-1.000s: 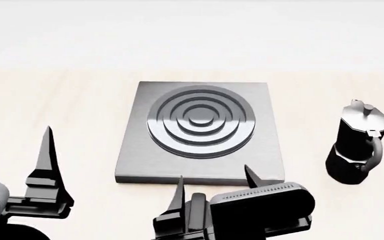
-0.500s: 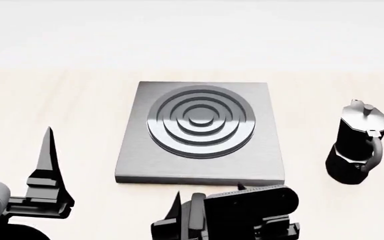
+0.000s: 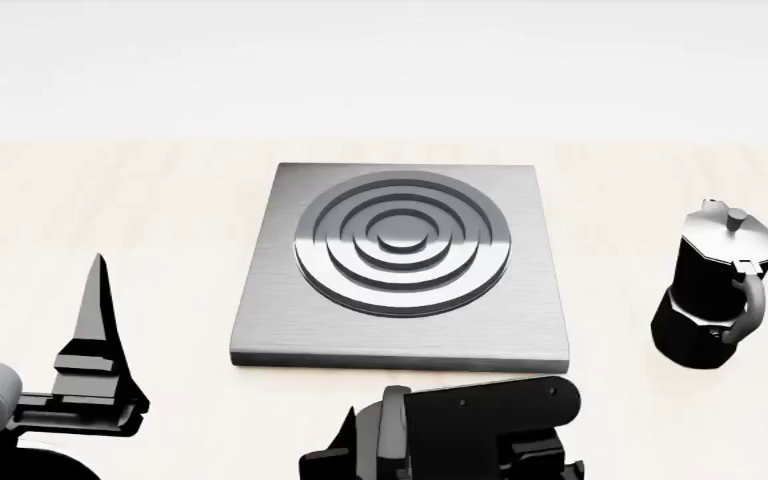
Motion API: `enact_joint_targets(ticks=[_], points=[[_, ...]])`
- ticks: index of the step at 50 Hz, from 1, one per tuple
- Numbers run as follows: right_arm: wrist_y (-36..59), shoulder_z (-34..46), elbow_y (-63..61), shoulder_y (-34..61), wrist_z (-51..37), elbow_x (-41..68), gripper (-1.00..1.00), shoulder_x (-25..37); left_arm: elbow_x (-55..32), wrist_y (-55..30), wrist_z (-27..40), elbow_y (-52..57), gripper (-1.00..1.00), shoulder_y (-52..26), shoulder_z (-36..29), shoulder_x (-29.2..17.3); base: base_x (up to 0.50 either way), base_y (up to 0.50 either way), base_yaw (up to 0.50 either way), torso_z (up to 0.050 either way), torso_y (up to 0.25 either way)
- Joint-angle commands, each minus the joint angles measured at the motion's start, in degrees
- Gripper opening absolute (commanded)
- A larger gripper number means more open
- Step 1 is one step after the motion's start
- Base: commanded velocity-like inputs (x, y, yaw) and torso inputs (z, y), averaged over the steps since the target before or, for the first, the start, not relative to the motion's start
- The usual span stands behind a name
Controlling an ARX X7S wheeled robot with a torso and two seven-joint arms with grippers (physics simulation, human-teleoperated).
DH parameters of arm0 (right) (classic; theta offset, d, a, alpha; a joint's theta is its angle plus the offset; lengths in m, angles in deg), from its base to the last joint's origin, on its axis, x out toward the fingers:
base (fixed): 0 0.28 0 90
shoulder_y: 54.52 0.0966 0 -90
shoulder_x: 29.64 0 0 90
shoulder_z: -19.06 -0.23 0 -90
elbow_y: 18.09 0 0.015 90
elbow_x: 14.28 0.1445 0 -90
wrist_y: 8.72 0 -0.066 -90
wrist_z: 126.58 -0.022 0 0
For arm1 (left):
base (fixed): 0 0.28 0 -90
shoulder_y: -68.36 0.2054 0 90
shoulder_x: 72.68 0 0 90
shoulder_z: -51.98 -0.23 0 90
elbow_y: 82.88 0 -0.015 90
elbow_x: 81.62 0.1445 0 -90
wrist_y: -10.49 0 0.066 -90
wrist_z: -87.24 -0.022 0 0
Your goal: Turn on the stove.
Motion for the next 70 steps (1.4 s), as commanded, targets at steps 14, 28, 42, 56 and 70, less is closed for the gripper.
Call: enact_joint_targets(ticks=[14, 28, 42, 56, 70], points=[[4.51, -1.51, 3.61, 1.67, -1.57, 3.35, 1.00, -1.64, -0.31, 0.21, 0.59, -0.22, 1.00, -0.20, -0.34, -0.43, 0.00, 0.00, 0.00, 0.000, 0.000], [5.53, -1.24, 5.07, 2.22, -2.52, 4.23, 1.00, -1.73, -0.50, 0.27, 0.98, -0.06, 1.00, -0.12, -0.58, -0.65, 0.00, 0.00, 0.00, 0.000, 0.000], [3.56, -0.79, 7.63, 2.38, -2.91, 4.16, 1.00, -1.64, -0.76, 0.57, 1.16, -0.34, 1.00, -0.18, -0.70, -0.89, 0.00, 0.00, 0.00, 0.000, 0.000], [1.48, -0.46, 11.17, 2.99, -2.68, 4.18, 1.00, -1.35, -1.01, 0.54, 1.53, -0.19, 1.00, -0.17, -0.84, -1.13, 0.00, 0.00, 0.00, 0.000, 0.000], [-1.85, 0.40, 15.17, 4.00, -1.48, 3.76, 1.00, -0.70, -1.32, 0.72, 1.75, -0.38, 1.00, -0.25, -0.93, -1.31, 0.00, 0.00, 0.00, 0.000, 0.000]])
